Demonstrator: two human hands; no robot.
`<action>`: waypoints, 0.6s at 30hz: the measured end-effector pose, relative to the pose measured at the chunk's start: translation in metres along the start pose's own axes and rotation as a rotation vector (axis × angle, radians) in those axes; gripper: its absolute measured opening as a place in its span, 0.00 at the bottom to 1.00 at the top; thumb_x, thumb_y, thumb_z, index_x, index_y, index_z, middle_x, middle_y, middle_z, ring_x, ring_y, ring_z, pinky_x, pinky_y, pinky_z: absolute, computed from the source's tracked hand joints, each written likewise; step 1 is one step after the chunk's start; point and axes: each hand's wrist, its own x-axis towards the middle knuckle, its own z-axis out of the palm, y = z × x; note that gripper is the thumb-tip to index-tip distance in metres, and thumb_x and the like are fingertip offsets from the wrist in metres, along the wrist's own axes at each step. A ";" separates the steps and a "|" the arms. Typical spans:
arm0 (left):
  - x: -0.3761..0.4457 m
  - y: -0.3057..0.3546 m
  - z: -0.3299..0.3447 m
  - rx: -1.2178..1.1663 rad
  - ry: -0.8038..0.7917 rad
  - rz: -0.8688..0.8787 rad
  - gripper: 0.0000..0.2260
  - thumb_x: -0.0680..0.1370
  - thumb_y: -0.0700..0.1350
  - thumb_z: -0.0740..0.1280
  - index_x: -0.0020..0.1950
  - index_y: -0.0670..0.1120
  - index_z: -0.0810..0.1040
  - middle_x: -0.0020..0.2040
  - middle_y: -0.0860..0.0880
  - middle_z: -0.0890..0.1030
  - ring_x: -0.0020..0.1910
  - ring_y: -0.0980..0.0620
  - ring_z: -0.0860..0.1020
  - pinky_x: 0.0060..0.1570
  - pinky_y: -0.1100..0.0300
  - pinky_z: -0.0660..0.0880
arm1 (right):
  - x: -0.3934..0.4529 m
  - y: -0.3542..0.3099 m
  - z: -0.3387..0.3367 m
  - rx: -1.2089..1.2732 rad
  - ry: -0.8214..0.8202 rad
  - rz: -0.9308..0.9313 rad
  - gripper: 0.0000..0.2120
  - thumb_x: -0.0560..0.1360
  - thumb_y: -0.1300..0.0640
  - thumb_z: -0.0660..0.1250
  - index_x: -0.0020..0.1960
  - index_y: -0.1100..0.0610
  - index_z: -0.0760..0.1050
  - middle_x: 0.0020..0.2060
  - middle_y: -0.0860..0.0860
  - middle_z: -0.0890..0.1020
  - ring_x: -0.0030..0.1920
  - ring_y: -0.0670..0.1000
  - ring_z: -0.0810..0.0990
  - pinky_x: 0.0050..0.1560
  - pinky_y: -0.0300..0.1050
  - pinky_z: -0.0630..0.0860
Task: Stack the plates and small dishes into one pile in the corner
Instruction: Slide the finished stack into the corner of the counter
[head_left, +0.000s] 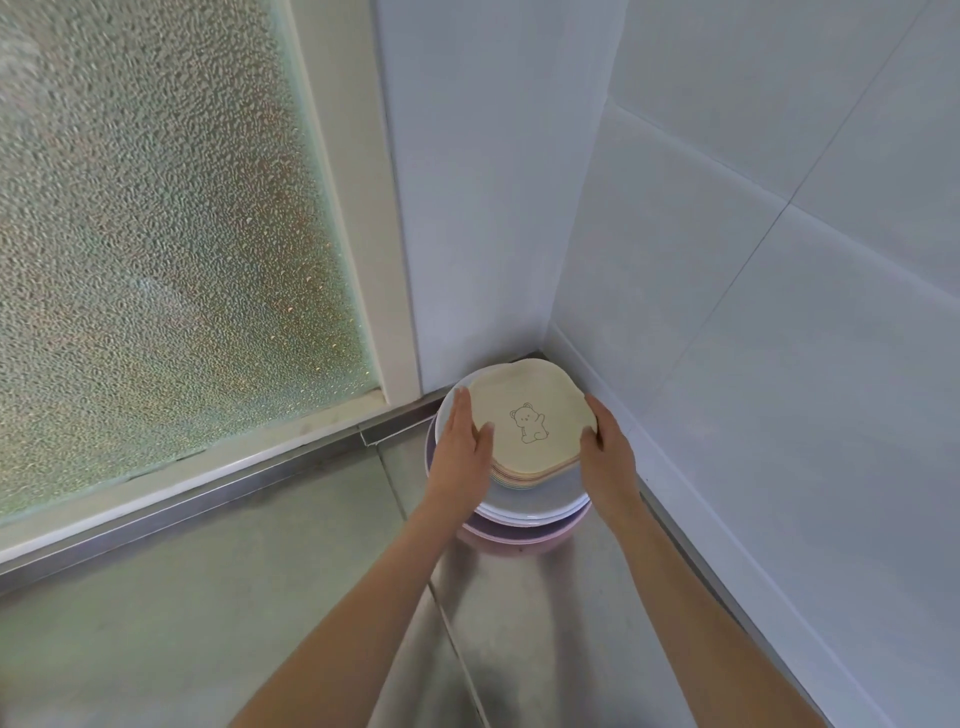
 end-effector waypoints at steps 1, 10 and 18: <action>0.006 0.000 0.000 0.020 -0.025 -0.009 0.25 0.82 0.41 0.55 0.77 0.41 0.49 0.77 0.46 0.57 0.73 0.50 0.62 0.59 0.76 0.52 | 0.000 0.000 0.000 -0.020 0.002 0.001 0.22 0.81 0.62 0.51 0.73 0.53 0.61 0.58 0.54 0.77 0.51 0.55 0.75 0.52 0.44 0.70; 0.012 0.001 0.003 0.079 -0.036 -0.016 0.26 0.81 0.38 0.53 0.77 0.42 0.49 0.77 0.47 0.57 0.65 0.48 0.71 0.56 0.67 0.62 | 0.009 0.005 0.009 -0.102 0.070 -0.048 0.24 0.78 0.65 0.51 0.72 0.53 0.63 0.39 0.53 0.77 0.35 0.49 0.71 0.37 0.42 0.69; 0.027 0.009 0.005 0.540 0.013 0.130 0.28 0.81 0.48 0.50 0.77 0.41 0.41 0.79 0.46 0.44 0.78 0.50 0.44 0.74 0.52 0.42 | 0.040 -0.015 0.016 -0.559 -0.048 -0.287 0.26 0.81 0.53 0.50 0.76 0.58 0.49 0.77 0.52 0.51 0.76 0.50 0.50 0.74 0.49 0.50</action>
